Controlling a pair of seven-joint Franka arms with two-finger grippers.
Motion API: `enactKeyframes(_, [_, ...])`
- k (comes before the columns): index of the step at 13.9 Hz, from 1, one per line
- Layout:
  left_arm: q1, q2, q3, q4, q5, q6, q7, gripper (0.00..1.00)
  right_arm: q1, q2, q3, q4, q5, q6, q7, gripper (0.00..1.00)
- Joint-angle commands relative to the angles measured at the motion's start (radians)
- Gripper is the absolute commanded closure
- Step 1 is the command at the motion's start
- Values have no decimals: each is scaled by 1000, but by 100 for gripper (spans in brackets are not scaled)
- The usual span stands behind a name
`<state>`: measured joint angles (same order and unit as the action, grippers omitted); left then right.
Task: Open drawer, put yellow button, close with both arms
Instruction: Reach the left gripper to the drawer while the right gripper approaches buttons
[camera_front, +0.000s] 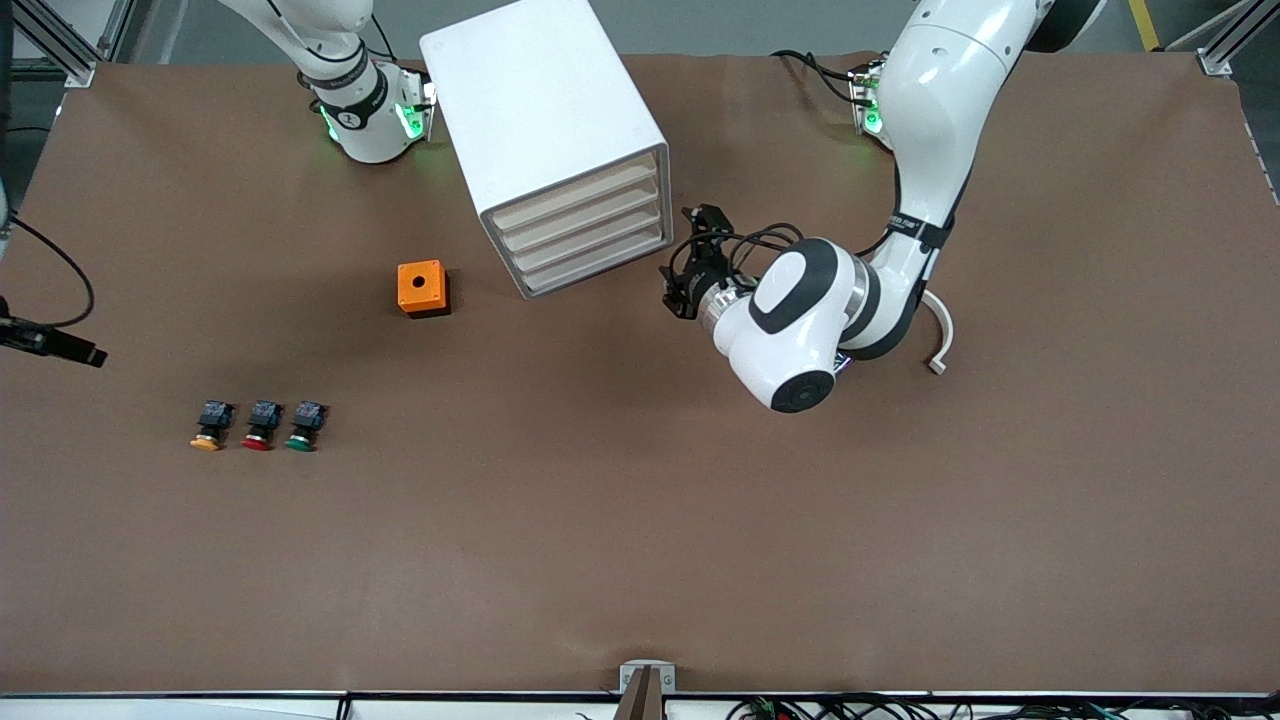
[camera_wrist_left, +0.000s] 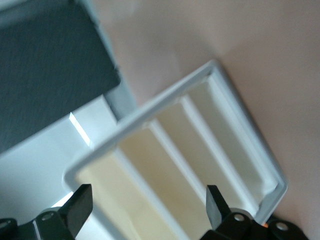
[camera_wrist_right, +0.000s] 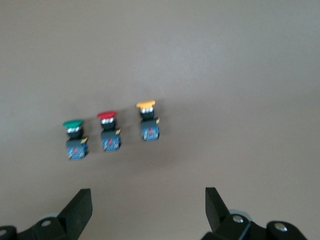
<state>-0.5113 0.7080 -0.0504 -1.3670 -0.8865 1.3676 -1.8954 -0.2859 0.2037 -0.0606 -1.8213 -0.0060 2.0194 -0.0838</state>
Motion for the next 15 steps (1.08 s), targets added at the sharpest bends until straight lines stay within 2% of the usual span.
enactKeyframes(1, [1, 44, 4, 26, -78, -24, -144, 0, -15, -1, 15, -148, 15, 204, -2, 0])
enactKeyframes(3, [-3, 70, 4, 25, -117, -24, -247, 0, -13, 43, 15, -187, 15, 321, -2, 0])
enactKeyframes(7, [-19, 111, 3, 20, -225, -24, -369, 0, -7, 160, 15, -191, 11, 427, -5, 0])
enactKeyframes(11, [-22, 139, 1, 2, -238, -42, -406, 0, -10, 220, 18, -213, 9, 524, -142, 0])
enactKeyframes(12, [-24, 140, -5, 0, -238, -53, -406, 10, -10, 229, 18, -213, 14, 525, -142, 0])
enactKeyframes(15, [-26, 140, -46, -10, -238, -79, -403, 28, -15, 249, 21, -214, 23, 527, -140, 0])
